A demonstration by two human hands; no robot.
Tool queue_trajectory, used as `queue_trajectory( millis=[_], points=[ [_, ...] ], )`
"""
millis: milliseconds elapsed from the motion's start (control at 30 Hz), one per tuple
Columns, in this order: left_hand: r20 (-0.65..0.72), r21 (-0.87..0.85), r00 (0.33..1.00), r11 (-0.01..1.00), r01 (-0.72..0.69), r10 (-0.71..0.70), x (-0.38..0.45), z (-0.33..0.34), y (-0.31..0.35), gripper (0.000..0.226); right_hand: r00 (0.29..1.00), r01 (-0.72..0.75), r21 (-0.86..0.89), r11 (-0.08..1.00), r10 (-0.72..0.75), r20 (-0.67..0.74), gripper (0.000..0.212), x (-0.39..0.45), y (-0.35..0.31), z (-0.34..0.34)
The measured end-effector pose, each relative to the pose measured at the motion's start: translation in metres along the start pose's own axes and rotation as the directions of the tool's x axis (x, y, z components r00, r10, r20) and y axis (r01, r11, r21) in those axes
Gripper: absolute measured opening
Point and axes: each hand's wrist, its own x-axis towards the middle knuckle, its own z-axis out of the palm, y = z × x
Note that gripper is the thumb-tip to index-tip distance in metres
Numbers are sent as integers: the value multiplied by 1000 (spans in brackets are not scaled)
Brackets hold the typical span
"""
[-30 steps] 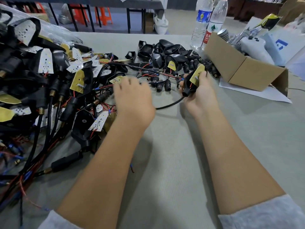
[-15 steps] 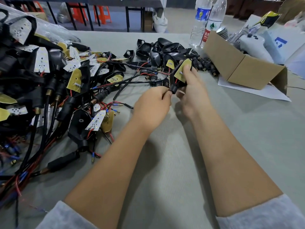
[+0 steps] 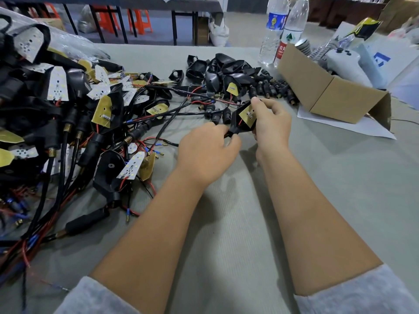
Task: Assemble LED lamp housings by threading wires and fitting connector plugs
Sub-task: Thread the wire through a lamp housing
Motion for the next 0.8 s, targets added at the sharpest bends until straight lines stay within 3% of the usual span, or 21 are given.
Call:
queue_trajectory(
  millis=[267, 467, 633, 800],
  points=[
    [85, -266, 984, 948, 175, -158, 4, 3, -13, 44, 981, 187, -95, 978, -180, 75, 25, -2, 2, -1],
    [92, -259, 977, 943, 212, -194, 6, 3, -16, 49, 970, 170, -94, 981, -150, 193, 39, -4, 1, 1],
    [59, -235, 976, 948, 216, -208, 7, 2, -17, 44, 951, 189, -63, 980, -167, 262, 33, -9, -1, 3],
    [48, -216, 977, 953, 211, -206, 6, 3, -19, 34, 939, 304, -163, 939, -267, 217, 26, -7, 4, 2]
  ],
)
